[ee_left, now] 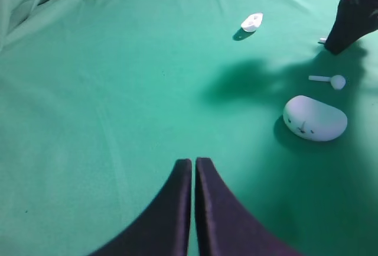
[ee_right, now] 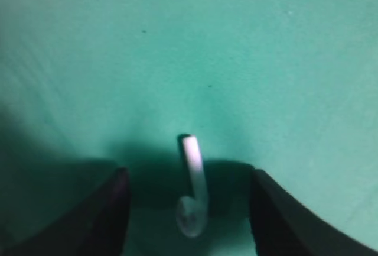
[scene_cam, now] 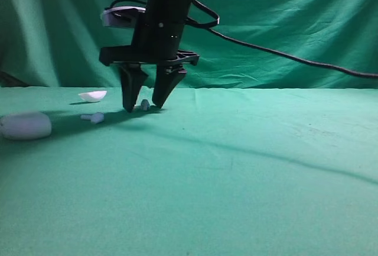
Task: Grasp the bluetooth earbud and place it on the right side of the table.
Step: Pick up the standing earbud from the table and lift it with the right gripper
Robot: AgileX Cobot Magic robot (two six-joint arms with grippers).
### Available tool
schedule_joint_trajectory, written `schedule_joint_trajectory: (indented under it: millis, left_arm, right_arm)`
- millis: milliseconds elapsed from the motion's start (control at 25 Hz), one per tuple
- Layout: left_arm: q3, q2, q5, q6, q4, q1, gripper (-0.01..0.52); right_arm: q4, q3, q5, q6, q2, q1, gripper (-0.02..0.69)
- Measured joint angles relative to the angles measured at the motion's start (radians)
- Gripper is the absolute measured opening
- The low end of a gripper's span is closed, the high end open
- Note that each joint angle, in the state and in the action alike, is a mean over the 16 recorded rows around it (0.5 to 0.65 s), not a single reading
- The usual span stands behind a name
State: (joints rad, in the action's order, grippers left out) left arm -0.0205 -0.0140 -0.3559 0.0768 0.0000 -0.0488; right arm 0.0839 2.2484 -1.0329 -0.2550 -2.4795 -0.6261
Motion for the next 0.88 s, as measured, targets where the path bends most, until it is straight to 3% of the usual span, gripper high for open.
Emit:
schedule_joint_trajectory:
  millis: [560, 880]
  left_arm:
    - [0.0, 0.0, 0.0, 0.0, 0.0, 0.0, 0.0]
    - [0.0, 0.0, 0.0, 0.0, 0.0, 0.0, 0.0]
  right_arm:
    - [-0.009, 0.007, -0.039, 0.015, 0.017, -0.012, 0.115]
    - [-0.061, 0.001, -0.13, 0.087, 0.177, 0.005, 0.093]
